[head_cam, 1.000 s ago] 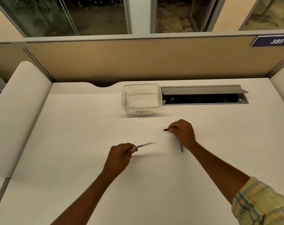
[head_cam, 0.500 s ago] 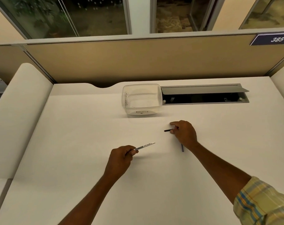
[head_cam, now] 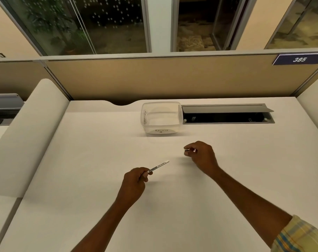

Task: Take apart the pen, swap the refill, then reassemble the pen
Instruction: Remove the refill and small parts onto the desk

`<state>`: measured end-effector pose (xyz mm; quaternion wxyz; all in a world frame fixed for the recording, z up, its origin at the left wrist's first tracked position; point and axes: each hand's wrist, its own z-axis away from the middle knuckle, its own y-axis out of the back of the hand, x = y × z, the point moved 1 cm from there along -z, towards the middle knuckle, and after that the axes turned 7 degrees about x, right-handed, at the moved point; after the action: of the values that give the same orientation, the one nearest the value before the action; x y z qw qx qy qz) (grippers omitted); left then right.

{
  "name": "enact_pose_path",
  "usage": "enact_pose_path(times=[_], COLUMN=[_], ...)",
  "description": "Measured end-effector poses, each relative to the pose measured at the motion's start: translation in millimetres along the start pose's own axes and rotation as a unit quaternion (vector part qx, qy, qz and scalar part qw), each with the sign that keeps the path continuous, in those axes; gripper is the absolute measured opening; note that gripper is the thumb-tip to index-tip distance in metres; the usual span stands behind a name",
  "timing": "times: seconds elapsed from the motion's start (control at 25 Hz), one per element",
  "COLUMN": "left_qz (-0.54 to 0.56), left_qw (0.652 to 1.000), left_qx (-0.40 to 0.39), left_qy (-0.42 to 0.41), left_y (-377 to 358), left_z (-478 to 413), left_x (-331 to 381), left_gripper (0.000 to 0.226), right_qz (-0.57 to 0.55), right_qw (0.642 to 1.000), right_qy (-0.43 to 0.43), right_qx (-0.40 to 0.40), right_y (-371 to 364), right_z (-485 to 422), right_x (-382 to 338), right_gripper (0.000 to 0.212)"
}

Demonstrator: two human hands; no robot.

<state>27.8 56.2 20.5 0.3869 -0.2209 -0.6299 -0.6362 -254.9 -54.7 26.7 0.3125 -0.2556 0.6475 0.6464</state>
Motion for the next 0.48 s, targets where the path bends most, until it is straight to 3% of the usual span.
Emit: enact_pose_path(times=[0.12, 0.28, 0.36, 0.48], left_qz=[0.002, 0.011, 0.021, 0.139], left_qw=[1.0, 1.0, 0.999, 0.987], left_qx=[-0.003, 0.001, 0.004, 0.025], left_qy=[0.001, -0.028, -0.027, 0.073], left_y=[1, 6, 10, 19], left_z=[6, 15, 17, 18], left_x=[3, 9, 11, 12], left_gripper=[0.028, 0.026, 0.023, 0.015], right_qz=[-0.012, 0.093, 0.1, 0.067], right_qw=[0.994, 0.957, 0.955, 0.971], right_qy=[0.108, 0.269, 0.271, 0.226], right_qx=[-0.02, -0.063, -0.063, -0.04], right_y=[-11, -25, -26, -27], right_z=[31, 59, 64, 70], right_x=[-31, -51, -52, -49], right_gripper=[0.02, 0.019, 0.017, 0.015])
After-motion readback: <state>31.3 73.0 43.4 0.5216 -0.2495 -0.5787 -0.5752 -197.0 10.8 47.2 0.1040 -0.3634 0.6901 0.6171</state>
